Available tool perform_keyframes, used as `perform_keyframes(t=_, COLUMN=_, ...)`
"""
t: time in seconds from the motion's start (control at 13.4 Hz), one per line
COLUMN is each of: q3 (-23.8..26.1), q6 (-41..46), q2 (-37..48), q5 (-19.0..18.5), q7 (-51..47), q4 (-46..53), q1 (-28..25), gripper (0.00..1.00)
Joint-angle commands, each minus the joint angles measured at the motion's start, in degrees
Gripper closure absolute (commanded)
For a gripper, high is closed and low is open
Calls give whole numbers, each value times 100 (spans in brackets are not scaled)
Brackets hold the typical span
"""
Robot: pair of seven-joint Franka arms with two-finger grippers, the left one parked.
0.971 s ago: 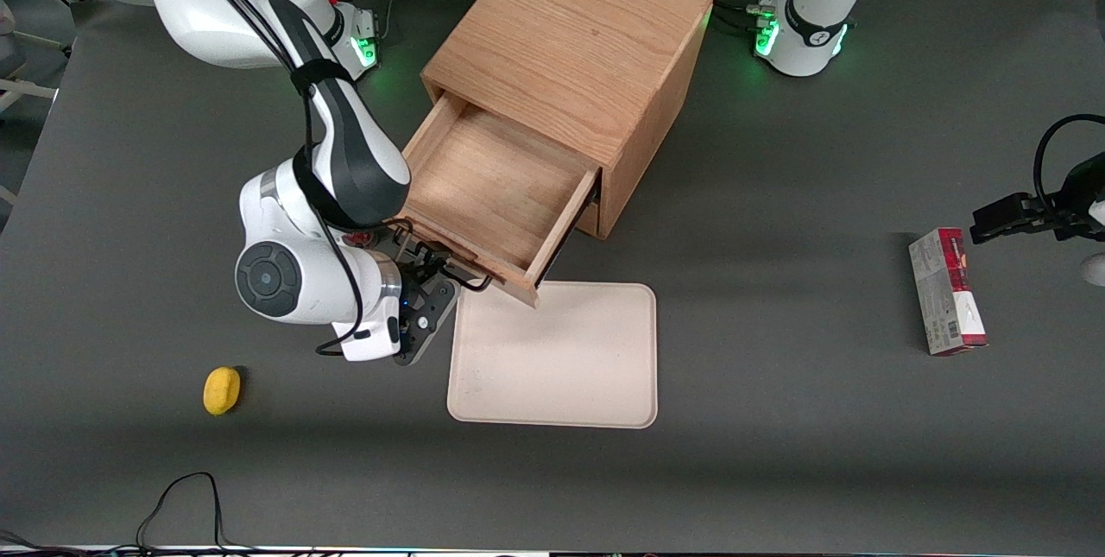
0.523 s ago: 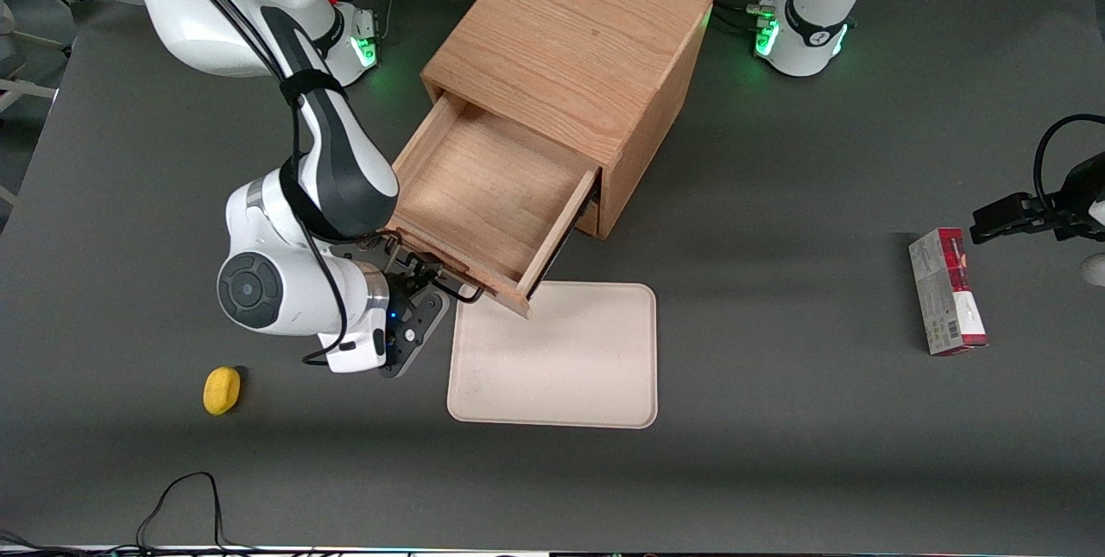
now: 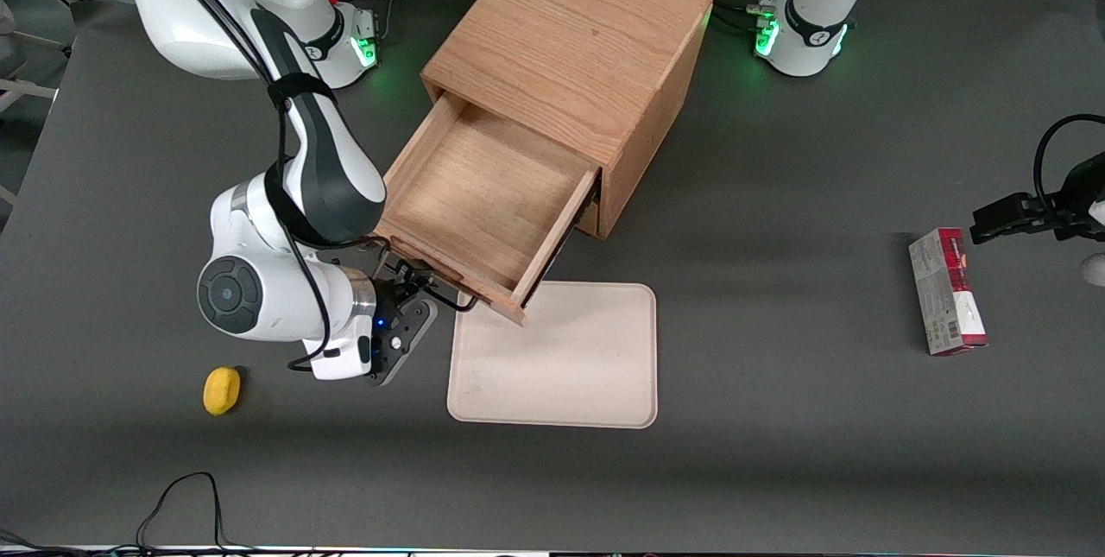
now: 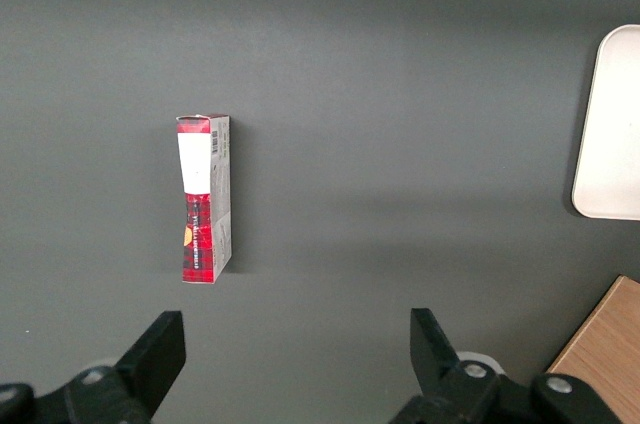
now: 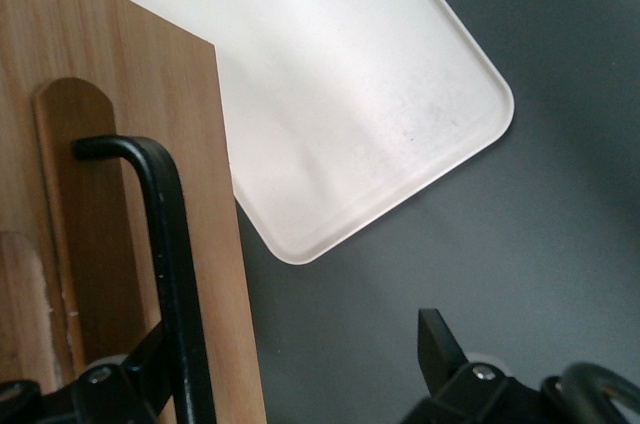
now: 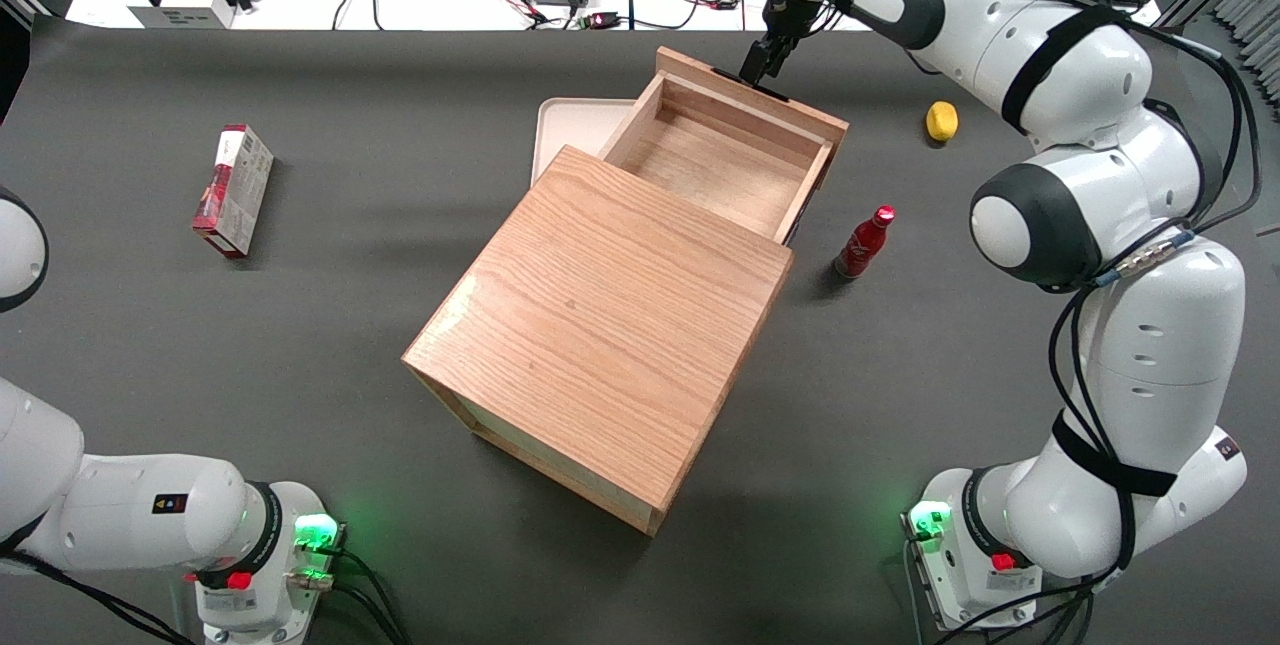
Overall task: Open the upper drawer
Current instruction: 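Pull the drawer further out with the right gripper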
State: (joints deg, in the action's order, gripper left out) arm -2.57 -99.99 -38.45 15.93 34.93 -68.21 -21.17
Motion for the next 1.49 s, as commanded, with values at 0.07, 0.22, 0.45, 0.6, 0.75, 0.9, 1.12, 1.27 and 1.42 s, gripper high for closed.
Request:
perform_keyframes(t=0.07, q3=37, q6=23, q2=-154, q5=7, q7=110, q4=247, q1=121, gripper=0)
perform_keyframes(t=0.22, q3=55, q6=23, q2=-215, q5=33, q7=110, q4=247, q1=201, gripper=0)
perform_keyframes(t=0.45, q3=55, q6=14, q2=-233, q5=42, q7=93, q4=326, q1=245, gripper=0)
perform_keyframes(t=0.6, q3=46, q6=-3, q2=-233, q5=42, q7=84, q4=335, q1=245, gripper=0)
perform_keyframes(t=0.75, q3=46, q6=23, q2=-207, q5=42, q7=84, q4=361, q1=245, gripper=0)
perform_keyframes(t=0.9, q3=46, q6=76, q2=-180, q5=42, q7=66, q4=414, q1=245, gripper=0)
perform_keyframes(t=1.12, q3=46, q6=94, q2=-197, q5=42, q7=84, q4=511, q1=253, gripper=0)
perform_keyframes(t=1.27, q3=46, q6=120, q2=-171, q5=42, q7=84, q4=529, q1=315, gripper=0)
perform_keyframes(t=1.42, q3=46, q6=399, q2=-84, q5=42, q7=67, q4=581, q1=324, gripper=0)
